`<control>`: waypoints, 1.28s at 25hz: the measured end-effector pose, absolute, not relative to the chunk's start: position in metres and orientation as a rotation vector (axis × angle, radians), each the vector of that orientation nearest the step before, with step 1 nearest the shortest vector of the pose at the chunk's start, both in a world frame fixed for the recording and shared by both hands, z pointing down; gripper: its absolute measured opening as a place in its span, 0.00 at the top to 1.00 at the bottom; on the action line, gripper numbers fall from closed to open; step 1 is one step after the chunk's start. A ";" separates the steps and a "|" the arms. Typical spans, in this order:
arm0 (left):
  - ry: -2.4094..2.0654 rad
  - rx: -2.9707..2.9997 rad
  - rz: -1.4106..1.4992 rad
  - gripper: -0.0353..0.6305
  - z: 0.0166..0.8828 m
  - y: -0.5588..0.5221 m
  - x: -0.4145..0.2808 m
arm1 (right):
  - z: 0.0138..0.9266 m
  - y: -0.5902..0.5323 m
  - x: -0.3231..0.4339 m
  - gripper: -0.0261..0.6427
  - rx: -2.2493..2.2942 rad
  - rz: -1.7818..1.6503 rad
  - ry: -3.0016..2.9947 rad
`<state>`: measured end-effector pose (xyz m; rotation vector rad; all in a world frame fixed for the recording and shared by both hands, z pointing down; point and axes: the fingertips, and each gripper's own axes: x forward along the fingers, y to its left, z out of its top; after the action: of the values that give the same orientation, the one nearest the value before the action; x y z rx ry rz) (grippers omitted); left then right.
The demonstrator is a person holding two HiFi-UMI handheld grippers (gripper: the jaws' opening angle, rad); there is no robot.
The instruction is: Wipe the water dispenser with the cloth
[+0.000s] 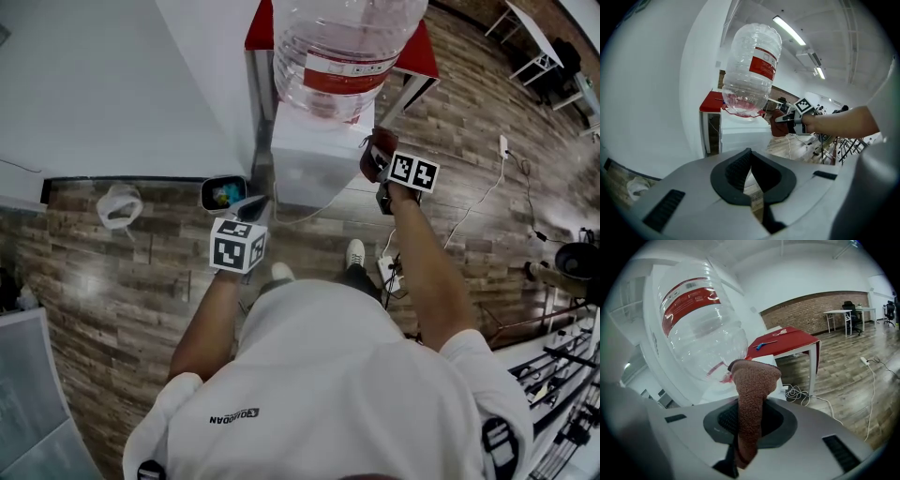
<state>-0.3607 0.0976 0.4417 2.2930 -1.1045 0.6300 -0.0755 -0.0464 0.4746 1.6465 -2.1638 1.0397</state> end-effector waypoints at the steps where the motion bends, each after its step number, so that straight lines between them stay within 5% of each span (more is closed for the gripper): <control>1: -1.099 2.297 0.629 0.96 0.441 0.098 -0.359 | 0.474 -0.045 -0.068 0.88 1.663 1.036 -2.151; 8: -1.071 2.307 0.629 0.96 0.444 0.100 -0.358 | 0.455 -0.031 -0.042 0.88 1.690 0.787 -2.077; 19: -1.163 2.244 0.561 0.96 0.446 0.108 -0.354 | 0.435 -0.010 -0.148 0.88 1.051 -0.284 -1.870; 32: -1.430 2.014 0.481 0.96 0.469 0.145 -0.341 | 0.461 0.005 -0.177 0.88 0.843 -0.458 -1.964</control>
<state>-0.3414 0.1448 0.4692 2.0135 -1.4300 0.4807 -0.1767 0.0054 0.4608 0.8426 -1.9638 -0.4576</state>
